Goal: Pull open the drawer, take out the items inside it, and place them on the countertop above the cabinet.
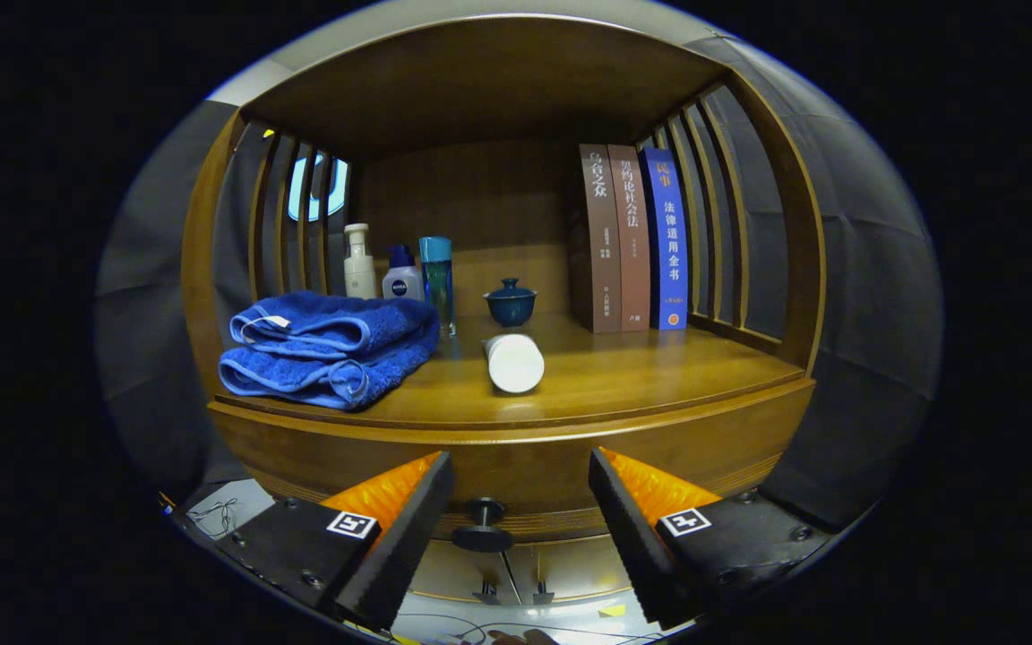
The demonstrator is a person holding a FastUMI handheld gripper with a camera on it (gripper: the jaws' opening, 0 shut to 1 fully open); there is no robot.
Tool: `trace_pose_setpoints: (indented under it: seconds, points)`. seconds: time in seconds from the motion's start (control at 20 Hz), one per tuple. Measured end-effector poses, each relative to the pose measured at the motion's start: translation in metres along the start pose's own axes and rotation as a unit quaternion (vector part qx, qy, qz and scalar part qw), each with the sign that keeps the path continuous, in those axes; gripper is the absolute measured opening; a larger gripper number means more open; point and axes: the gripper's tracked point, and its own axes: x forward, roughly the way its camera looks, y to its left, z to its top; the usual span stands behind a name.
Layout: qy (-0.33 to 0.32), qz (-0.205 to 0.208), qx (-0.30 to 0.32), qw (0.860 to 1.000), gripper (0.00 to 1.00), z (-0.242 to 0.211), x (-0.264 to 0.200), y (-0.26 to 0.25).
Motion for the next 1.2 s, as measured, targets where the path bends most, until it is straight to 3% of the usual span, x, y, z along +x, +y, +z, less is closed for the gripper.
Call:
trace_pose_setpoints:
  seconds: [0.6, 0.9, 1.2]
  points:
    - [-0.07, 0.006, -0.007, 0.997, 0.98, 0.112, -0.12, 0.004]
    - [-0.099, 0.011, -0.007, 0.995, 0.97, 0.137, -0.185, 0.001]
    - [-0.11, 0.009, -0.016, 0.994, 0.97, 0.142, -0.21, -0.004]
